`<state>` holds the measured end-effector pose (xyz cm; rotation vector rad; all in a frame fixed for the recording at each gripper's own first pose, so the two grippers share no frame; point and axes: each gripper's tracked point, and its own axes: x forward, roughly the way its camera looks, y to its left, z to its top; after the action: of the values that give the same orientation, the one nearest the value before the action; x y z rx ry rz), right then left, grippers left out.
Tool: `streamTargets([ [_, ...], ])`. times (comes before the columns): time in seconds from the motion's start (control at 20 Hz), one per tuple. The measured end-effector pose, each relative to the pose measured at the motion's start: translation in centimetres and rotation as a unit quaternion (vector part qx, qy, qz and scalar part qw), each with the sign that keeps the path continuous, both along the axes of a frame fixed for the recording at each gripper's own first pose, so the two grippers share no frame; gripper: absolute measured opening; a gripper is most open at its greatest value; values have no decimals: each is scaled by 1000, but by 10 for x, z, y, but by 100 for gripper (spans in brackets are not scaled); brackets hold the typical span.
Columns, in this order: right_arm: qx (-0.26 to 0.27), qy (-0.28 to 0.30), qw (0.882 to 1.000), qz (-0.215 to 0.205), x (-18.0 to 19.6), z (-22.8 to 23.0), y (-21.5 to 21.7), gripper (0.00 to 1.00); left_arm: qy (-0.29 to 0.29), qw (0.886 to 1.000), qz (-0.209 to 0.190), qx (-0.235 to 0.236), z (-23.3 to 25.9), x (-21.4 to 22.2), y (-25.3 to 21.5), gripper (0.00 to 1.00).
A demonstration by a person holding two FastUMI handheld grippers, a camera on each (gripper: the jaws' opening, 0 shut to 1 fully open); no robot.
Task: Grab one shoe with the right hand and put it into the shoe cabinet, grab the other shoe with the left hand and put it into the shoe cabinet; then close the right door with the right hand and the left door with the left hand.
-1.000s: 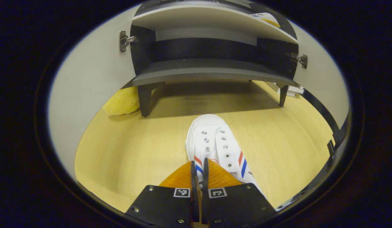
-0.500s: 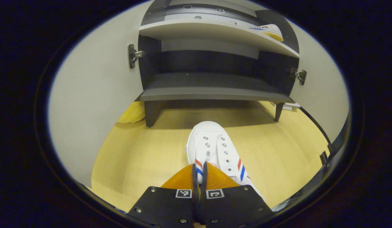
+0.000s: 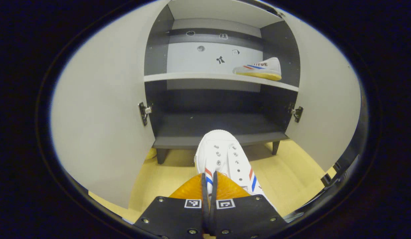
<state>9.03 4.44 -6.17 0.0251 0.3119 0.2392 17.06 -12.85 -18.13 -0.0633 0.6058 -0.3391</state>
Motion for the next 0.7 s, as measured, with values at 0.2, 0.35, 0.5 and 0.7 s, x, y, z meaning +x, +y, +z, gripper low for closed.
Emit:
streamTargets([
  [0.2,2,-4,1000,0,-3,4,-4,99,-36,999,7,-19,-4,3,-1,1],
  [0.35,3,-9,1000,-1,-4,8,-6,99,-66,997,7,-26,-8,5,-3,1],
  [0.5,6,-9,1000,-3,-2,7,-7,99,-96,995,8,-37,-6,9,-4,1],
  [0.7,10,-9,1000,-5,-2,6,-10,99,-122,991,17,-46,-4,8,-3,1],
])
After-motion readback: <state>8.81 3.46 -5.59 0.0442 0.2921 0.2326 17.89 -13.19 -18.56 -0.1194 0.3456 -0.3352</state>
